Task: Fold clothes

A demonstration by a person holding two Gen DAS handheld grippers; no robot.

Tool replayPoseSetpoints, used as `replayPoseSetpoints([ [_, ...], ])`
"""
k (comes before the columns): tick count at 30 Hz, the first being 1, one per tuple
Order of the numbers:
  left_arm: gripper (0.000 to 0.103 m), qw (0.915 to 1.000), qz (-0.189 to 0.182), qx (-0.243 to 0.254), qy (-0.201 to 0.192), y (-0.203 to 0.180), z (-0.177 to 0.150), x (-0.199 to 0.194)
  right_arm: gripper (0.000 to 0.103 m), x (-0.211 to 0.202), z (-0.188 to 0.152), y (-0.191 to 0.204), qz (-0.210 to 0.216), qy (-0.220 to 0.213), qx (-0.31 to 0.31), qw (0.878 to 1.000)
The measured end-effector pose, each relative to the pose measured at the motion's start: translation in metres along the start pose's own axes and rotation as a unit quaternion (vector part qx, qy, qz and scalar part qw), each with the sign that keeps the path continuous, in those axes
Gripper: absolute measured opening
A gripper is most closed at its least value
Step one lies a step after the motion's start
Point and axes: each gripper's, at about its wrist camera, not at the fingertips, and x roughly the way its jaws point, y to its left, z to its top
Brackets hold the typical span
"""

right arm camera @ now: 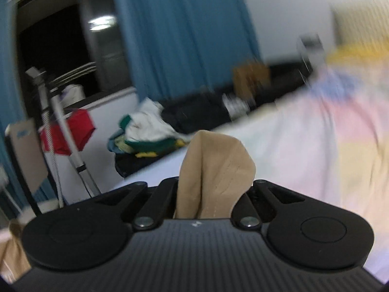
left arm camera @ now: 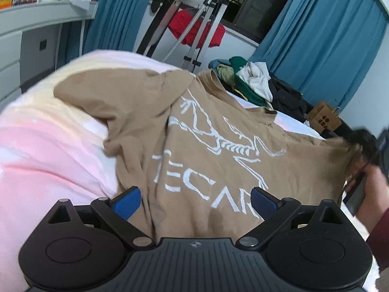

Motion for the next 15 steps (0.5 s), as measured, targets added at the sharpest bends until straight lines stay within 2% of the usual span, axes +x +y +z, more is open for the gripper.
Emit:
replayPoseSetpoints([
  [3, 0.098, 0.9998, 0.009, 0.008, -0.015, 0.002, 0.005, -0.008, 0.007, -0.016, -0.003, 0.06, 0.043, -0.013, -0.085, 0.995],
  [5, 0.098, 0.9996, 0.013, 0.007, -0.025, 0.006, 0.008, -0.013, 0.007, -0.023, -0.018, 0.1, 0.079, 0.003, -0.124, 0.989],
  [7, 0.098, 0.9994, -0.005, -0.012, -0.032, 0.014, 0.01, -0.016, 0.008, -0.025, -0.042, 0.133, 0.106, 0.02, -0.154, 0.982],
  [8, 0.098, 0.9993, -0.007, -0.021, -0.03, 0.019, 0.011, -0.016, 0.008, -0.025, -0.055, 0.147, 0.116, 0.032, -0.163, 0.979],
  [11, 0.097, 0.9994, 0.026, -0.011, -0.02, 0.024, 0.011, -0.011, 0.008, -0.018, -0.096, 0.179, 0.136, 0.088, -0.174, 0.971],
  [13, 0.097, 0.9992, 0.032, -0.002, -0.022, 0.025, 0.012, -0.009, 0.009, -0.01, -0.112, 0.189, 0.143, 0.124, -0.178, 0.966],
  [15, 0.097, 0.9993, 0.028, -0.001, -0.023, 0.027, 0.013, -0.008, 0.017, -0.005, -0.117, 0.194, 0.15, 0.149, -0.177, 0.961],
])
